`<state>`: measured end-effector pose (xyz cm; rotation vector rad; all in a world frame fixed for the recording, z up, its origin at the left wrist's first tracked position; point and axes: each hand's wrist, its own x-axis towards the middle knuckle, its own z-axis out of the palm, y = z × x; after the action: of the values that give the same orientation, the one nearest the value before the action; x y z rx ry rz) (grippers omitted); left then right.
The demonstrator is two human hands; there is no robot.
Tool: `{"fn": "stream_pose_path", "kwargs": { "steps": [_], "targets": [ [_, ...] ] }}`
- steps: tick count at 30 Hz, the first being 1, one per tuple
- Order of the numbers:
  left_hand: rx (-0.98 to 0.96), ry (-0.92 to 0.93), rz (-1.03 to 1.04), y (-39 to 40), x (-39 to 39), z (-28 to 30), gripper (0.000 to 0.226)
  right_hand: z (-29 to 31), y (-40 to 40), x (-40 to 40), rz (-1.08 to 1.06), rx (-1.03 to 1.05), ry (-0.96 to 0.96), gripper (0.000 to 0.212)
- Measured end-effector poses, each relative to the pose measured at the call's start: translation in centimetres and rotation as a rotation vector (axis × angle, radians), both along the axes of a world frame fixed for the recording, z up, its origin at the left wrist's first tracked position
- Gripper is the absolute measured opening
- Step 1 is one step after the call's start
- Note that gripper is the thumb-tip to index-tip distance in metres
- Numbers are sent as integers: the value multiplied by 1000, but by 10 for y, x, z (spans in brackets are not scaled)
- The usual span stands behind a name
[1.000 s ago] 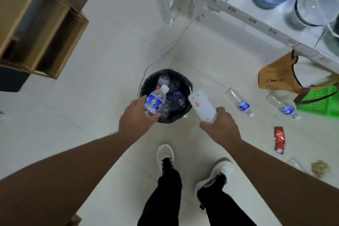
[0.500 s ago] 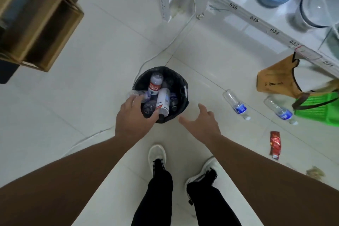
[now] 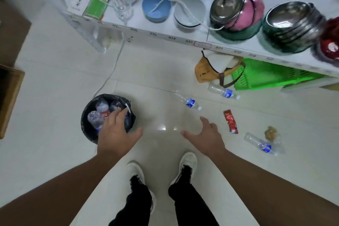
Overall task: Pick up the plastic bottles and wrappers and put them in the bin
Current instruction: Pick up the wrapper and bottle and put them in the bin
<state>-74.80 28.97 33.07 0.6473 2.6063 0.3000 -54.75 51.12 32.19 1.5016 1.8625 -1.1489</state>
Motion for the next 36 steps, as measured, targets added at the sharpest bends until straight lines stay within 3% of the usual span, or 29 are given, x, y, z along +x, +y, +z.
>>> {"fn": "stream_pose_path", "kwargs": {
  "steps": [9,24,36],
  "targets": [
    [56,-74,-294,104,55,3,95,18,38,102,-278,45,-31,118],
    [-5,-78,-802,177,93,1,99,52,4,204,-715,118,-117,112],
    [-62,-81,-814,183,181,-3,98,27,1,289,-740,71,-82,113]
  ]
}}
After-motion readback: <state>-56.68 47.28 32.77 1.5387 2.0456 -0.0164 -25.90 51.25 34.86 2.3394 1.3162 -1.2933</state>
